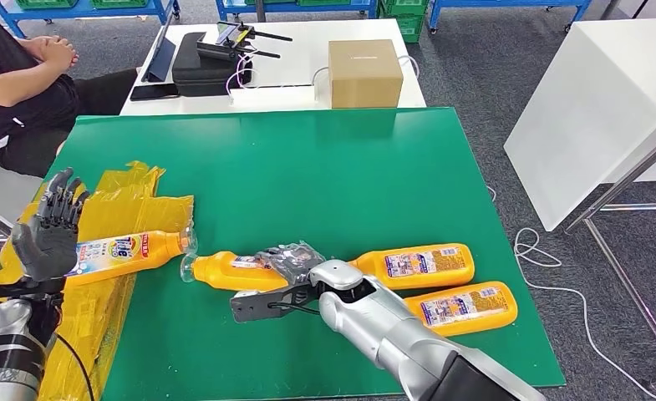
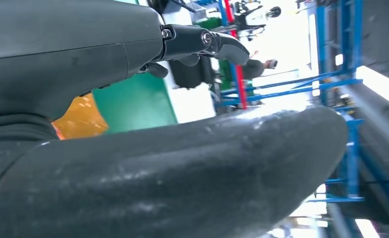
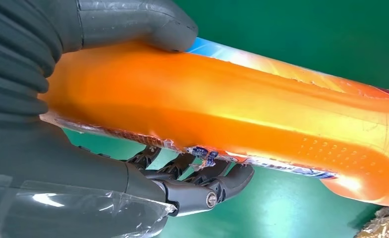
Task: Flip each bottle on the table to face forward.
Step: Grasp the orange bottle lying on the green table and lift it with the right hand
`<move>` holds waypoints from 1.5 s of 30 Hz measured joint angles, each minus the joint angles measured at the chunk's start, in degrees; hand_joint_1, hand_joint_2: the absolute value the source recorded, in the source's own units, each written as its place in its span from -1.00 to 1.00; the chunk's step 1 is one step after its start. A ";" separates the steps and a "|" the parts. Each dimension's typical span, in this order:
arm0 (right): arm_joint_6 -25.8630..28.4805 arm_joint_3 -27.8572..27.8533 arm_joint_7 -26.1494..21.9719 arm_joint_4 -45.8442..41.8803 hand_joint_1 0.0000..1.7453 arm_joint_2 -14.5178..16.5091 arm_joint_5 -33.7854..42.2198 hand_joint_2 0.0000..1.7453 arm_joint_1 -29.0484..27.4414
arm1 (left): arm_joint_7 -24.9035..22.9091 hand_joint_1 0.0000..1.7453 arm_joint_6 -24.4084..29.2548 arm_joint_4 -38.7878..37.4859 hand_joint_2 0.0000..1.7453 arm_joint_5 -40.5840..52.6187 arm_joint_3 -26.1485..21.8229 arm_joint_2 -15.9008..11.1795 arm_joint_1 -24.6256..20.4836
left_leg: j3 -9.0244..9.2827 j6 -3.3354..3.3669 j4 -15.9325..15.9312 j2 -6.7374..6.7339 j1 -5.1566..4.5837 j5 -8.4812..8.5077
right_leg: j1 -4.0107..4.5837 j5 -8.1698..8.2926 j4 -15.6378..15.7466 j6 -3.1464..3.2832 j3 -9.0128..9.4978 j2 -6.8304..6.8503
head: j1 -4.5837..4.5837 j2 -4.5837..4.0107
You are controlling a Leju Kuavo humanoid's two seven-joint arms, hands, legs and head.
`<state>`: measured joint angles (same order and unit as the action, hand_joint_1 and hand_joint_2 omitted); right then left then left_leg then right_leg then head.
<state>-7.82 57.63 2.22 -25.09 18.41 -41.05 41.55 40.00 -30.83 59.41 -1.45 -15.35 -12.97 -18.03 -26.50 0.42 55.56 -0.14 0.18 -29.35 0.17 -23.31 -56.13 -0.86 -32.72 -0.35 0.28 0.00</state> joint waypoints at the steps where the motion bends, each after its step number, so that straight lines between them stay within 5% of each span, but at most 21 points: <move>1: 0.13 -0.02 0.01 0.08 1.00 0.04 0.27 1.00 0.05 | 0.00 -1.00 -0.89 0.05 -1.00 -0.48 -0.86 0.48 -0.09 | 0.00 0.00 0.00 0.00 0.00 0.00 | 0.00 0.00 0.00 0.00 0.00 0.00 | 0.00 0.00; 9: 3.37 -0.77 -1.39 0.27 1.00 -0.02 2.85 1.00 -0.23 | 0.00 -1.00 -2.68 0.10 -1.00 -0.94 -4.66 3.04 -0.24 | -0.03 0.00 0.00 0.00 0.00 0.00 | -0.01 0.00 0.00 0.00 -0.01 0.00 | 0.01 0.00; 15: 15.75 -5.57 -10.48 -5.40 1.00 -1.57 8.00 1.00 -5.00 | -0.16 -1.00 -6.19 0.89 -1.00 -5.01 -7.38 4.06 1.33 | -0.23 0.00 0.01 0.01 0.03 0.00 | 0.00 0.00 -0.01 0.00 -0.18 0.00 | 0.02 0.00; 19: 24.95 -11.02 -15.32 -19.88 1.00 -3.43 7.48 1.00 -13.37 | -3.27 -1.00 -8.22 2.97 1.00 -10.82 -9.10 5.17 4.23 | -0.46 -0.03 0.01 0.02 0.04 -0.04 | 0.02 -0.03 -0.01 0.00 -0.40 0.01 | 0.00 0.00; 29: 33.83 -18.49 -27.53 -45.11 1.00 -4.53 11.57 1.00 -28.25 | -12.10 -1.00 -5.07 9.18 1.00 -18.02 -7.42 8.91 9.33 | -0.68 -0.01 0.00 0.04 -0.01 -0.08 | -0.03 -0.04 0.07 0.01 -0.58 0.01 | 0.02 0.00; 45: 30.74 -19.77 -27.19 -45.94 1.00 -3.84 11.06 1.00 -29.64 | -14.10 -1.00 -4.25 18.53 1.00 -20.88 10.10 11.94 15.40 | -0.69 -0.01 0.00 0.05 0.02 -0.08 | -0.03 -0.03 0.05 0.01 -0.58 0.02 | 0.01 0.00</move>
<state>22.92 37.86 -24.96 -71.04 14.57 -30.00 11.90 25.90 -35.09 77.95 -22.32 -5.25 -1.03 -2.63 -27.19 0.41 55.56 -0.09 0.20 -29.43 0.14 -23.34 -56.08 -0.85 -33.29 -0.34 0.28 0.00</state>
